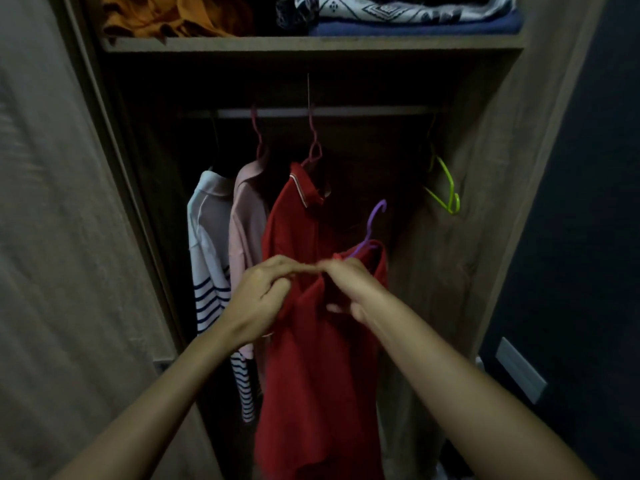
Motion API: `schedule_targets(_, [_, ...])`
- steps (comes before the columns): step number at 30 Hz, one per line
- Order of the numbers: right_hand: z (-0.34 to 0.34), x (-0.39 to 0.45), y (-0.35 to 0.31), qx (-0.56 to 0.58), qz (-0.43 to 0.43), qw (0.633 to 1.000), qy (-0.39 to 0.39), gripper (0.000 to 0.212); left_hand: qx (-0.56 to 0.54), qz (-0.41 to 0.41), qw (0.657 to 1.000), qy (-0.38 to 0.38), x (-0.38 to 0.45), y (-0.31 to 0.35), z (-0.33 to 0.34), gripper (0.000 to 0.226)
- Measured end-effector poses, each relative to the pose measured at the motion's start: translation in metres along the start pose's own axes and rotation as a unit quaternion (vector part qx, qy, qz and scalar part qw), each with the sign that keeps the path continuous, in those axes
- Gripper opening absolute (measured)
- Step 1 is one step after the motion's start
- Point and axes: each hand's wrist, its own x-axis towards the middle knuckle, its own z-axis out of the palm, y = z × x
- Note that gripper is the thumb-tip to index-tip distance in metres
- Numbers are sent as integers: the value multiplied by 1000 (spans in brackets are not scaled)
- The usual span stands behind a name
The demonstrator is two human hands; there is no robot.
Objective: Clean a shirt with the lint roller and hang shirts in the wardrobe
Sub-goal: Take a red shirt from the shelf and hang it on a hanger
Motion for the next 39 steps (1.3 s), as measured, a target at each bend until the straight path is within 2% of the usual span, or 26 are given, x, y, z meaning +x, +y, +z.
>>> schedule_targets(1, [-5, 1, 5, -46, 14, 999, 9, 11, 16, -9, 1000, 25, 3, -5, -3, 57])
schedule_targets(2, [-10, 4, 11, -89, 14, 996, 23, 6, 44, -21, 998, 49, 7, -11, -5, 59])
schedule_targets(6, [-24, 17, 21, -200, -55, 974, 86, 17, 189, -36, 978, 76, 39, -35, -5, 68])
schedule_targets(9, [-35, 20, 2, -265, -103, 950, 126, 17, 286, -25, 956, 59, 78, -45, 1, 75])
schedule_targets(12, [-37, 30, -33, -309, -139, 926, 166, 19, 336, -71, 937, 59, 120, -56, 5, 75])
schedule_targets(14, [-37, 41, -64, -330, -164, 911, 185, 26, 330, -111, 936, 57, 141, -63, 7, 73])
schedule_targets(16, [-38, 51, -97, -357, -177, 895, 200, 32, 283, -124, 950, 37, 154, -68, 11, 75])
schedule_targets(22, [-37, 85, -170, -429, -199, 846, 248, 25, 223, -46, 974, 2, 165, -77, 27, 82])
schedule_targets(26, [-31, 119, -192, -464, -194, 822, 266, 26, 235, -13, 972, -5, 169, -94, 36, 88])
schedule_targets(31, [-27, 150, -189, -541, -169, 791, 231, 31, 263, -19, 964, -25, 172, -110, 43, 96])
schedule_targets(33, [-27, 155, -182, -552, -161, 788, 220, 32, 269, -10, 963, -18, 170, -112, 43, 97])
schedule_targets(37, [-26, 156, -164, -509, -168, 814, 223, 33, 243, -12, 970, 3, 164, -109, 38, 97])
schedule_targets(39, [-25, 148, -146, -489, -205, 817, 228, 48, 209, -31, 977, 32, 162, -109, 36, 91])
